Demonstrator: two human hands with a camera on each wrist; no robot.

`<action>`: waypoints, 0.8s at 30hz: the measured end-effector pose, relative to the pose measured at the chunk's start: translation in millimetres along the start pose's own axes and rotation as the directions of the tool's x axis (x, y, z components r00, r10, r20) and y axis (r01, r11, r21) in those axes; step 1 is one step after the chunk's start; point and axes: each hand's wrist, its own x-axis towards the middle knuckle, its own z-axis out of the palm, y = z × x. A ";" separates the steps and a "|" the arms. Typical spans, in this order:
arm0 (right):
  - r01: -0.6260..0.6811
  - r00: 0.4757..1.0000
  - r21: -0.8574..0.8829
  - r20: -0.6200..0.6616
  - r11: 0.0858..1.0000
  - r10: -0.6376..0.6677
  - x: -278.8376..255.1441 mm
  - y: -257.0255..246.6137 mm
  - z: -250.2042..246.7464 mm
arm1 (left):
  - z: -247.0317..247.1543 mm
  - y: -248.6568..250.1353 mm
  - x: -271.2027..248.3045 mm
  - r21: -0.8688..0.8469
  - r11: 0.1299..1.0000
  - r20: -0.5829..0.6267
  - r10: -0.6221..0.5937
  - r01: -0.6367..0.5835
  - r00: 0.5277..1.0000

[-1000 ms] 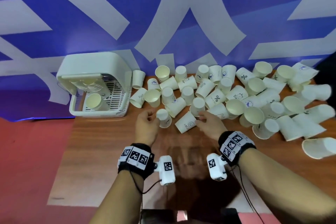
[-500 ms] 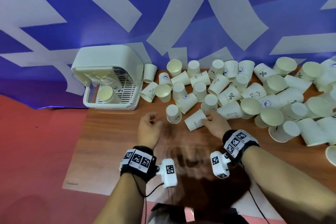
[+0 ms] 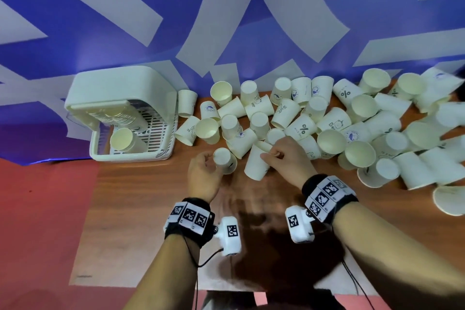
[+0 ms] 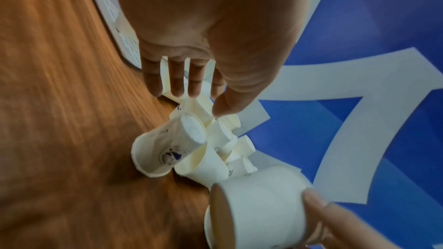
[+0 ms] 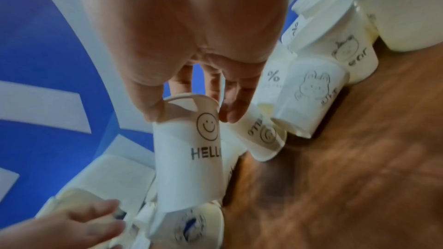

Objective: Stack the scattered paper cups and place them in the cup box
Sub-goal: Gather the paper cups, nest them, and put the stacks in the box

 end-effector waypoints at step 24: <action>-0.085 0.988 0.212 -0.110 0.973 0.110 -25.8 28.8 -57.7 | 46.3 2.1 25.4 0.338 0.941 0.051 -0.010 -0.008 0.999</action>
